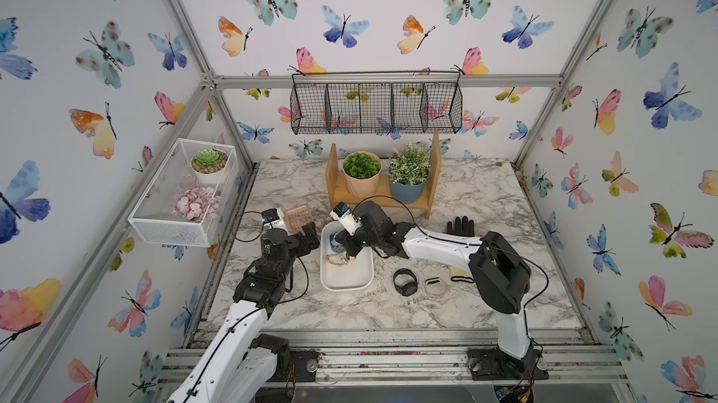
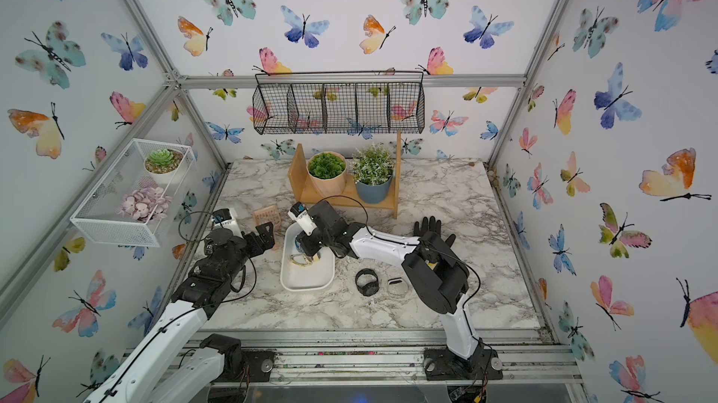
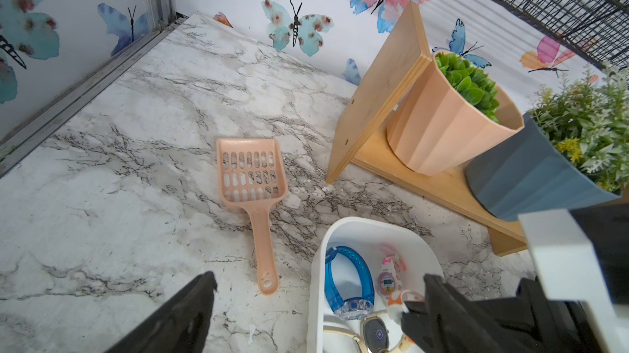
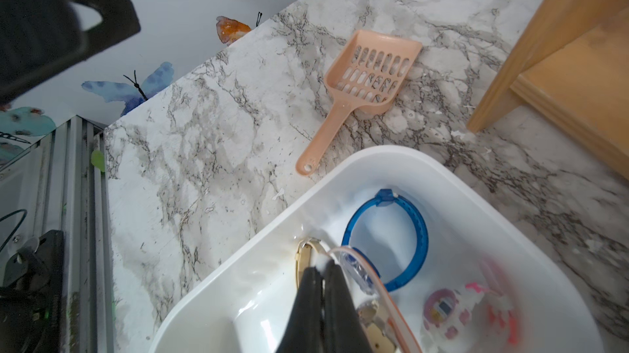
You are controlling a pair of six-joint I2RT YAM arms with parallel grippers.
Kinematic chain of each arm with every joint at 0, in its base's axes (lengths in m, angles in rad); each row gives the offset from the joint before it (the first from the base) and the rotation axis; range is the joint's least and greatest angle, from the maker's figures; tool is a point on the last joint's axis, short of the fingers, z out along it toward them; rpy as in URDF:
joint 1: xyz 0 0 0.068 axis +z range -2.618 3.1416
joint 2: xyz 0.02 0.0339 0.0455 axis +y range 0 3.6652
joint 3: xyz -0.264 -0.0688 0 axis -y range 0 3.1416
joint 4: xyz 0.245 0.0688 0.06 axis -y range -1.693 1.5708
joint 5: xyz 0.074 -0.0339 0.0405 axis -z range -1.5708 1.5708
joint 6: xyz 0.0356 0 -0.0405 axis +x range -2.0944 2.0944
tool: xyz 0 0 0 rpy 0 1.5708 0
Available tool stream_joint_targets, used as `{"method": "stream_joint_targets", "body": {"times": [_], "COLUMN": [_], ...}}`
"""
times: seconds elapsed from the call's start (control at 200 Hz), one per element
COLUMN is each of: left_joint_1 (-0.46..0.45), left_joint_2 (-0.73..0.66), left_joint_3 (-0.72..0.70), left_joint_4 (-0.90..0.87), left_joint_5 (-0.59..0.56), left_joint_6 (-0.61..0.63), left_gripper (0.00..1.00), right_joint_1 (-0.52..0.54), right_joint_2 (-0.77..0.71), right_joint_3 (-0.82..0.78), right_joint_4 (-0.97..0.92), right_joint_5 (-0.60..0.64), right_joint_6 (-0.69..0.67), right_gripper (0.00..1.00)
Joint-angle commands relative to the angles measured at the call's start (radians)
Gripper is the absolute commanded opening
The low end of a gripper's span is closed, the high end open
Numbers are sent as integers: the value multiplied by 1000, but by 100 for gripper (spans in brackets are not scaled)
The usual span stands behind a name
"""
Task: Put the watch into the storage box
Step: Place the watch in the storage box.
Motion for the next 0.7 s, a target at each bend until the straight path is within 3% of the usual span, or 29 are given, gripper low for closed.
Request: {"method": "stream_joint_targets", "body": {"times": [0.0,0.591,0.696], "left_joint_1": [4,3,3], "left_joint_2": [-12,-21,-22], "left_joint_3": [-23,-23,-25], "left_joint_4": [15,2,2], "left_joint_5": [23,53,58], "left_joint_6": [-9,17,16], "left_gripper": [99,99,98], "right_joint_1": [5,5,5], "right_joint_2": [54,246,261], "right_joint_3": [76,242,254], "right_joint_4": [12,-22,-31], "right_joint_5": [33,68,70], "right_joint_6": [-38,-61,-61], "right_gripper": [2,4,12]}}
